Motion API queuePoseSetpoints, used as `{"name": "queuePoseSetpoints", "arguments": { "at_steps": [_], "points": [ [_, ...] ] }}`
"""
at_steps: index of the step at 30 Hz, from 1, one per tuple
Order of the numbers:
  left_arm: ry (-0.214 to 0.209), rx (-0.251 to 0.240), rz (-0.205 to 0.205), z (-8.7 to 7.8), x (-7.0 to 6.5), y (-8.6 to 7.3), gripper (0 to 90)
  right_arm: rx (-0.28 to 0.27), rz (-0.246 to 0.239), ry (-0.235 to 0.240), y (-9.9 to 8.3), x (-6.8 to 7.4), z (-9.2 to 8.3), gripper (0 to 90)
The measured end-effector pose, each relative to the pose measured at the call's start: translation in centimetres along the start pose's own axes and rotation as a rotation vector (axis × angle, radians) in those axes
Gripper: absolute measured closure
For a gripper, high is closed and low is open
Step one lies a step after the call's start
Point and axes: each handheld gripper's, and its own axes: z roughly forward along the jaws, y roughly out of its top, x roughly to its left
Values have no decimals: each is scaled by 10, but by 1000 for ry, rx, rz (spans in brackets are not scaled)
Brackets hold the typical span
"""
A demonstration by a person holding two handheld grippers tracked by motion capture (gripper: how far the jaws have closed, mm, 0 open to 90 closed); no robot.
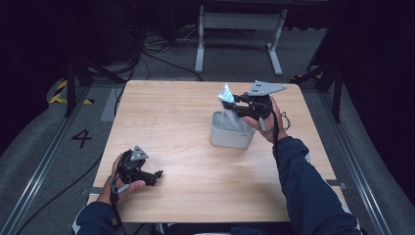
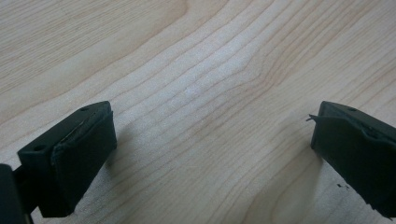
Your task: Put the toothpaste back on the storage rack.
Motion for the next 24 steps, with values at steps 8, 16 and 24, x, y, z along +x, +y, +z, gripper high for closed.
{"name": "queuePoseSetpoints", "arguments": {
  "at_steps": [8,16,24],
  "points": [
    [2,-5,-3,0,0,0,5,4,20,-10,-13,-6,2,655],
    [2,-5,-1,0,0,0,5,20,25,-1,-23,-8,-1,651],
    [2,-4,0,0,0,0,5,76,12,20,-38,-6,-2,647]
  ]
}}
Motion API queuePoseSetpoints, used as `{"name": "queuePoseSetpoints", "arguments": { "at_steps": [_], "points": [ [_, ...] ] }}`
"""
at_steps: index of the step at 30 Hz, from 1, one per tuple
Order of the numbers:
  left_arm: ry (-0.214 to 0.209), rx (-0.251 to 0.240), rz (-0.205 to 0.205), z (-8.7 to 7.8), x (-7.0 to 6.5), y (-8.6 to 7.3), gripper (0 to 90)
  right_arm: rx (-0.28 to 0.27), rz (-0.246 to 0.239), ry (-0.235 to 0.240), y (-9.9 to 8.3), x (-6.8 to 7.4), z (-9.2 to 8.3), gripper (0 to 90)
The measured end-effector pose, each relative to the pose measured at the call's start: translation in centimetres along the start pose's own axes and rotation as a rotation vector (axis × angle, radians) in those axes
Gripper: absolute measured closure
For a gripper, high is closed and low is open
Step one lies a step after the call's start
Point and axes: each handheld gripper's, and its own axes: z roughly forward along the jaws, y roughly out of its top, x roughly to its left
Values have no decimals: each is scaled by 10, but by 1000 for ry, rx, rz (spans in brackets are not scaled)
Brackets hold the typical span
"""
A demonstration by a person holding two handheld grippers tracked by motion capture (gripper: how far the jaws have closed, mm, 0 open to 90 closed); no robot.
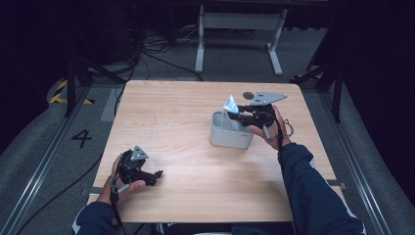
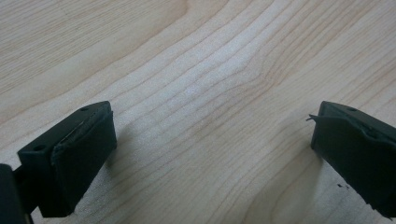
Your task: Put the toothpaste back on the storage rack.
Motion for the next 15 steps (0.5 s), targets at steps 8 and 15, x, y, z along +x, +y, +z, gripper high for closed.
{"name": "queuePoseSetpoints", "arguments": {
  "at_steps": [8,15],
  "points": [
    [0,0,0,0,0,0,5,51,-12,0,-9,-1,0,643],
    [0,0,-1,0,0,0,5,108,-25,1,-14,-3,0,639]
  ]
}}
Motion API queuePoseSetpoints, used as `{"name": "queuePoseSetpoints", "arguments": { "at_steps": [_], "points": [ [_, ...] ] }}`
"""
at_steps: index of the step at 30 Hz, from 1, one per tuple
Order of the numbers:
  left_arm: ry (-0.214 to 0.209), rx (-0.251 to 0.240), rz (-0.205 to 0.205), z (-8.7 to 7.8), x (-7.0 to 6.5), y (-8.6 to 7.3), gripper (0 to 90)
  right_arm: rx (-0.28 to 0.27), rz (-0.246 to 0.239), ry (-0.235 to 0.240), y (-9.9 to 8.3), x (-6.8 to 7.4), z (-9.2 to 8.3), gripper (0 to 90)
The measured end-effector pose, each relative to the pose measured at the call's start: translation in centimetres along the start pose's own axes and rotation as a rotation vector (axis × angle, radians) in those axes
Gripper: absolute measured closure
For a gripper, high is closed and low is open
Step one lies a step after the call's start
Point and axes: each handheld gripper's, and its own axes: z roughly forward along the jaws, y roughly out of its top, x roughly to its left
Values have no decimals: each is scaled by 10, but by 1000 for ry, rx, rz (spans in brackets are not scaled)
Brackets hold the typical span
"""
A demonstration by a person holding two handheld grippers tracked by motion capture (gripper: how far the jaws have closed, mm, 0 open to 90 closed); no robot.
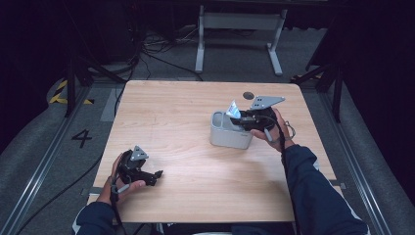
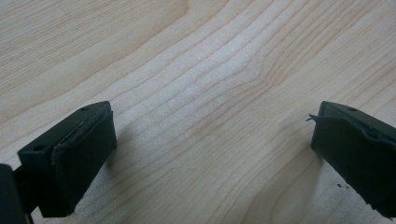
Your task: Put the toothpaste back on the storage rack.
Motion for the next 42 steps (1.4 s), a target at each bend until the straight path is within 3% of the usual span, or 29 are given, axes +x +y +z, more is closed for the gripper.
{"name": "queuePoseSetpoints", "arguments": {
  "at_steps": [18,20,22,23,26,42],
  "points": [
    [0,0,0,0,0,0,5,30,-25,19,2,4,0,616],
    [0,0,0,0,0,0,5,16,-24,17,3,4,-1,641],
    [0,0,0,0,0,0,5,-55,16,24,4,1,-8,683],
    [0,0,0,0,0,0,5,-63,20,14,6,0,-11,685],
    [0,0,0,0,0,0,5,-18,-18,-19,9,2,-13,670],
    [-2,-1,-6,0,0,0,6,3,-13,-25,3,1,-16,606]
  ]
}}
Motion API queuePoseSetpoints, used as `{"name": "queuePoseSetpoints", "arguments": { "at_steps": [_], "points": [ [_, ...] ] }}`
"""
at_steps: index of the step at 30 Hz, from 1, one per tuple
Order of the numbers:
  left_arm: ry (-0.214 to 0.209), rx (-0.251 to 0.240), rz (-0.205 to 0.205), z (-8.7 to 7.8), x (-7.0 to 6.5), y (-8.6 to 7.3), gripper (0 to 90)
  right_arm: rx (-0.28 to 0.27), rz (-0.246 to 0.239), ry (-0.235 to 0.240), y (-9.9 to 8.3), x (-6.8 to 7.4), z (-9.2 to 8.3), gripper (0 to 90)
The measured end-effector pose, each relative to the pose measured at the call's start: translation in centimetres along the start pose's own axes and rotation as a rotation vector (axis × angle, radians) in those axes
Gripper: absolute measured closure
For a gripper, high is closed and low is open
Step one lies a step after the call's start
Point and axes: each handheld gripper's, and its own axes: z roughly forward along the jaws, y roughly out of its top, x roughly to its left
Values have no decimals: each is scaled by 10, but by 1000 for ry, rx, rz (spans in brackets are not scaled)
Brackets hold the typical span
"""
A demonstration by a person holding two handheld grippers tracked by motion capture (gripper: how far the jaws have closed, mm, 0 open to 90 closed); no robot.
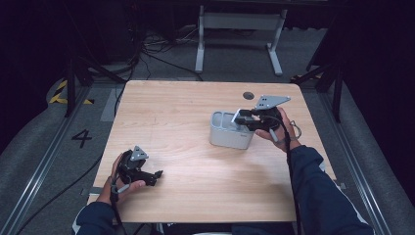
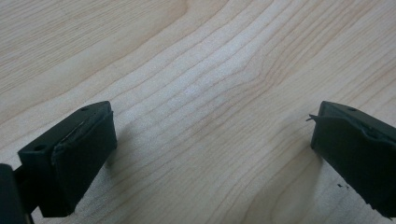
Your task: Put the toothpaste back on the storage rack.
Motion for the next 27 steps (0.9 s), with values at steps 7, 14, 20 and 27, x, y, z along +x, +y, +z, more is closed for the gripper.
{"name": "queuePoseSetpoints", "arguments": {
  "at_steps": [7,14,20,27],
  "points": [
    [0,0,0,0,0,0,6,6,7,-13,-2,0,-2,571],
    [0,0,0,0,0,0,6,10,2,-13,-6,2,-5,514],
    [0,0,0,0,0,0,6,27,-13,-27,-7,4,-10,449],
    [0,0,0,0,0,0,6,71,-46,-50,-12,10,-18,413]
  ]
}}
